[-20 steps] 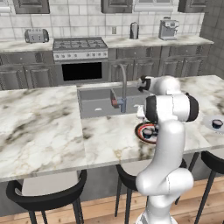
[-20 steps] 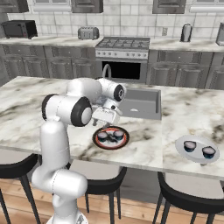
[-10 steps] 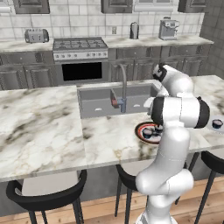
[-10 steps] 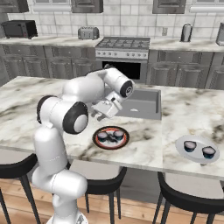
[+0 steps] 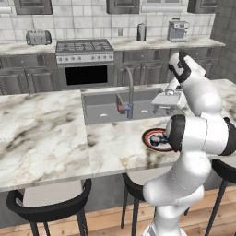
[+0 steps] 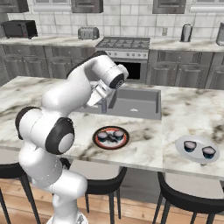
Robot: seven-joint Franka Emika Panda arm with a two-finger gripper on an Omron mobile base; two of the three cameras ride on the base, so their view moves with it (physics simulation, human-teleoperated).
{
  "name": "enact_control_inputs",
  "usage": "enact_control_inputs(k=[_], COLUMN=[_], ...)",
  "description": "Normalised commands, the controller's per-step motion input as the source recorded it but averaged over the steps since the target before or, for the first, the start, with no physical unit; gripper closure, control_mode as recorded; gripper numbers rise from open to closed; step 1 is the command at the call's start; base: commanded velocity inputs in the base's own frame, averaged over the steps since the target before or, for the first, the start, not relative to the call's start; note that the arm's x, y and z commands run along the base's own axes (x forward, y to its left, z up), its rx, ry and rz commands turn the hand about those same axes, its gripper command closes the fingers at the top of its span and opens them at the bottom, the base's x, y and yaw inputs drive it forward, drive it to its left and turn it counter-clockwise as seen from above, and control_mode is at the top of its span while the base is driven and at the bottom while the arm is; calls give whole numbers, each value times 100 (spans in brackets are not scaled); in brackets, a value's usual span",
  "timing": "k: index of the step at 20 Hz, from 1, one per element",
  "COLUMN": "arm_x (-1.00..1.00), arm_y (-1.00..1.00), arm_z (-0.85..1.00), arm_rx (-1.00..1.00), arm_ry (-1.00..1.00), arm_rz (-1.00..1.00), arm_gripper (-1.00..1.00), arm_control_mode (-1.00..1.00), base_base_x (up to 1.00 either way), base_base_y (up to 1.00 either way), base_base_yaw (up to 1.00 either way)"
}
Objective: Place two yogurt containers on each plate.
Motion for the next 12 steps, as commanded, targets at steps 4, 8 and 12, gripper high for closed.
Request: enact_control_inputs(k=[4, 8, 12], arm_x=[-32, -28, -18], arm_y=[50, 49, 48], arm_z=[60, 53, 42], arm_rx=[-34, -38, -41], arm_ry=[0, 0, -9], arm_rz=[-19, -19, -13], arm_gripper=[-100, -100, -100], arm_control_mode=[-100, -100, -100], base_base_x=[0, 0, 0], base_base_y=[0, 0, 0], base_base_yaw=[0, 0, 0])
